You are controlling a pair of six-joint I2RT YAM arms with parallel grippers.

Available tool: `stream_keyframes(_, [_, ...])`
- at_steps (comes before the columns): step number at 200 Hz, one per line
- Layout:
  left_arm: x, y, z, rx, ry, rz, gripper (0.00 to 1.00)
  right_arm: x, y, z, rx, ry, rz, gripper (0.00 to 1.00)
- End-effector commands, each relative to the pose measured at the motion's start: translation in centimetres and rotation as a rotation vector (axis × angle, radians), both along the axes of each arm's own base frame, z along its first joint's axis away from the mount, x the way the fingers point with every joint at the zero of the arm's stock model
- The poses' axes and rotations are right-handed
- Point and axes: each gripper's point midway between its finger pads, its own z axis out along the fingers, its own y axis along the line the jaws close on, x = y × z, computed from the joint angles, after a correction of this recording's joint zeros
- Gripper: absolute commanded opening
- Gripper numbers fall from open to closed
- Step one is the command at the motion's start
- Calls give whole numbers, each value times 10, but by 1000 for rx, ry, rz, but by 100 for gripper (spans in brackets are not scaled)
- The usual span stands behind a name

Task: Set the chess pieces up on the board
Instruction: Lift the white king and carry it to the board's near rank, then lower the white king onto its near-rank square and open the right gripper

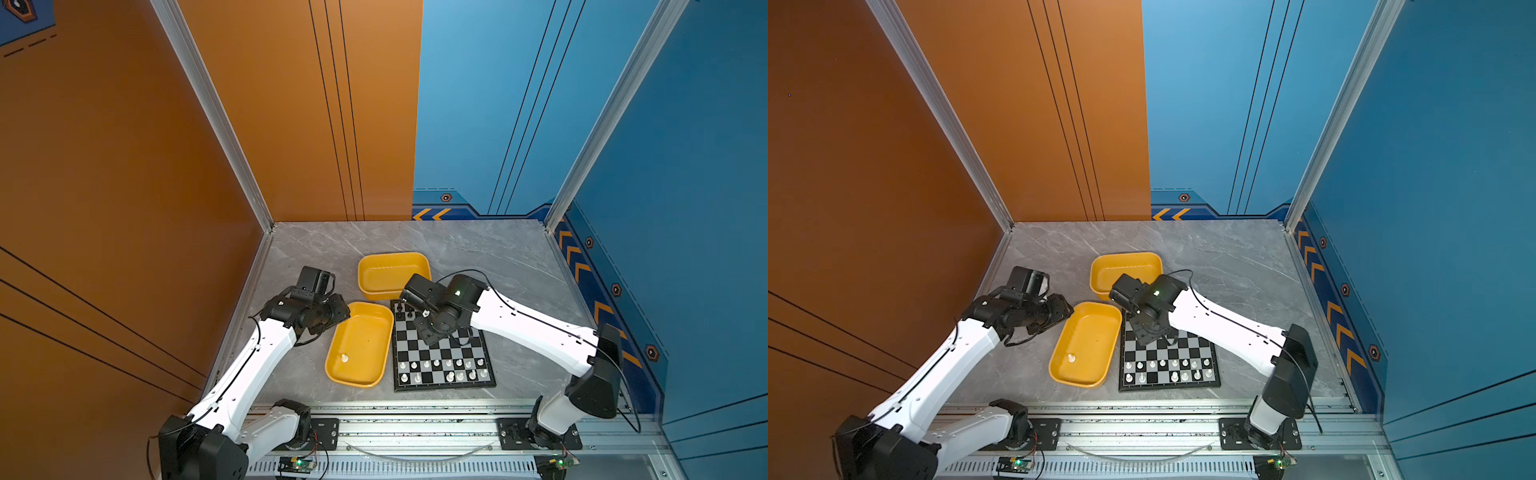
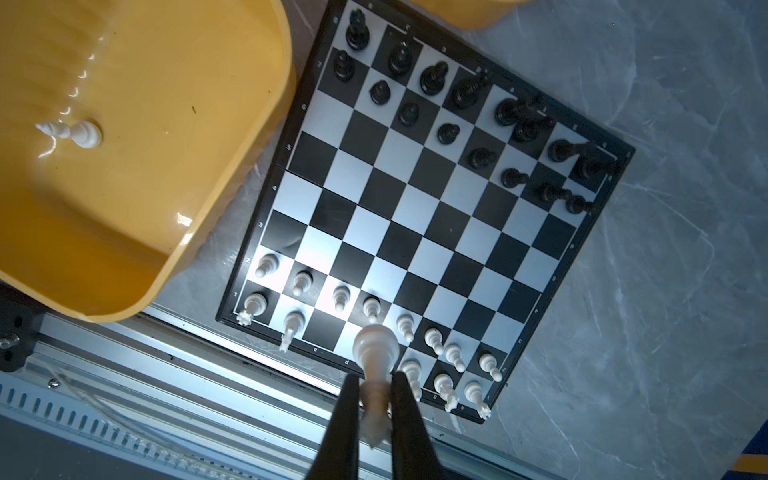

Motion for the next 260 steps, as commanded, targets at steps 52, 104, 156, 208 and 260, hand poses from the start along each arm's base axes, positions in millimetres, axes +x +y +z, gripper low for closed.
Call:
stream_keyframes(52, [-4,-16,4,27,-12,-28,57,-39,-2,-38,80,-14,-83,12])
stream_keyframes(104, [-21,-12,3,28,-19,-17,57,-57,1,-77,30,-2,-58,11])
stream_keyframes(156, [-31,-8,0,12,-22,8,57,-60,-9,-102,-25,10,-48,11])
stream_keyframes(208, [-37,-5,0,16,-21,16,57,-61,-13,-117,-50,17,-54,12])
stream_keyframes(260, [-36,-6,-1,19,-15,11,56,-60,-10,-123,-54,27,-51,13])
